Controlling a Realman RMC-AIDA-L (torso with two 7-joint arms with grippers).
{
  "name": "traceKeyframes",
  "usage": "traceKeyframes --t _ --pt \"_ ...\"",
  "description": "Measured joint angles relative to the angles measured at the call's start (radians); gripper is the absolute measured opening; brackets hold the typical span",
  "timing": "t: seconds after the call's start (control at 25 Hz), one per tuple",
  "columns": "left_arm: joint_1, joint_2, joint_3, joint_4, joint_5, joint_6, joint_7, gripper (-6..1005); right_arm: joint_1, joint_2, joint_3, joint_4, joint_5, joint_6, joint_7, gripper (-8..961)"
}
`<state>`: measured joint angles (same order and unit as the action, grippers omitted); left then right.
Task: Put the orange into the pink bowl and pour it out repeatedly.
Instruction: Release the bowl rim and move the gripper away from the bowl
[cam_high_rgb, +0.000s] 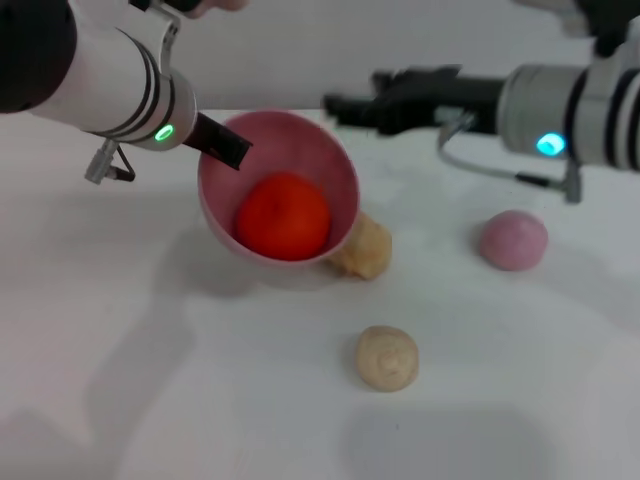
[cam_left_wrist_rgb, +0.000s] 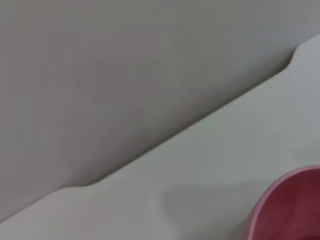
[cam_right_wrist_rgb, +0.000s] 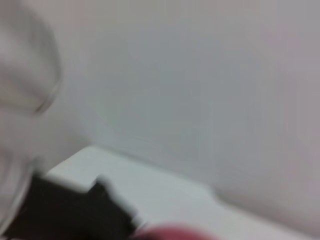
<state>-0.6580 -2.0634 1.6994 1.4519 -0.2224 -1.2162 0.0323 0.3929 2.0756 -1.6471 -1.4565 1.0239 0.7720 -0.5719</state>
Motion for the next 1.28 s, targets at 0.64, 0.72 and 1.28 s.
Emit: traceKeyframes --t 0.64,0.72,1.28 --pt "0.064 -0.003 0.025 -0.002 -0.094 -0.041 -0.035 94 -0.090 0.009 0.048 -0.002 0.010 -0.284 -0.232 732" --pt "0.076 -0.003 0.028 -0.007 -0.101 -0.027 -0.041 94 -0.090 0.009 0.046 0.002 0.011 -0.286 -0.232 732" --pt "0.085 -0.001 0.028 -0.115 -0.164 0.057 -0.032 95 -0.088 0.006 0.038 0.032 0.013 -0.310 -0.233 734"
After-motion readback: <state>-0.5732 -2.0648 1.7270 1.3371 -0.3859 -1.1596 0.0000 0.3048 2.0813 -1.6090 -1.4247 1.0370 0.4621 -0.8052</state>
